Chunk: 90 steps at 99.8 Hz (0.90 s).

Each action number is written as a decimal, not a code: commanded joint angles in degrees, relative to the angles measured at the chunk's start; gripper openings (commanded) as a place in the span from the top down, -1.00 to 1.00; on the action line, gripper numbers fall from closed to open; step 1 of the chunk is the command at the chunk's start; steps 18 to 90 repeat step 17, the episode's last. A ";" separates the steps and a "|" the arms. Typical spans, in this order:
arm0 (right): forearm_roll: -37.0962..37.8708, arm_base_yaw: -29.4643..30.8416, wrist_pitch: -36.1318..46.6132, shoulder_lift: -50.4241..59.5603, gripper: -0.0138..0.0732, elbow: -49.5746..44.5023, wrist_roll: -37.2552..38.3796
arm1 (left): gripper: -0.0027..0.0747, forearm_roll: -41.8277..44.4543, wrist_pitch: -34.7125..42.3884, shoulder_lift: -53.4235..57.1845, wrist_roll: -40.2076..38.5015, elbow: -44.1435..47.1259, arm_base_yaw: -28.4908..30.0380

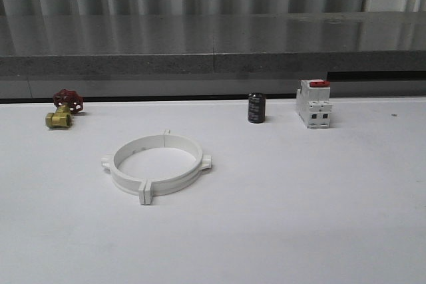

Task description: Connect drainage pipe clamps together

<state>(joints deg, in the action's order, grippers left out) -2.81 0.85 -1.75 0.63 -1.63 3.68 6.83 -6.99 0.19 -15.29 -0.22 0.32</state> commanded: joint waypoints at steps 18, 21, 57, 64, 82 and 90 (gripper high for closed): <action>0.07 0.26 4.81 1.07 0.84 1.10 -0.20 | 0.98 0.12 4.95 1.89 -0.22 2.74 0.05; 0.07 0.26 4.81 1.07 0.84 1.10 -0.20 | 0.98 0.12 4.95 1.89 -0.22 2.74 0.05; 0.07 0.26 4.81 1.07 0.84 1.10 -0.20 | 0.98 0.12 4.95 1.89 -0.22 2.74 0.05; 0.07 0.26 4.81 1.07 0.84 1.10 -0.20 | 0.98 0.12 4.95 1.89 -0.22 2.74 0.05; 0.07 0.26 4.81 1.07 0.84 1.10 -0.20 | 0.98 0.12 4.95 1.89 -0.22 2.74 0.05; 0.07 0.26 4.81 1.07 0.84 1.10 -0.20 | 0.98 0.12 4.95 1.89 -0.22 2.74 0.05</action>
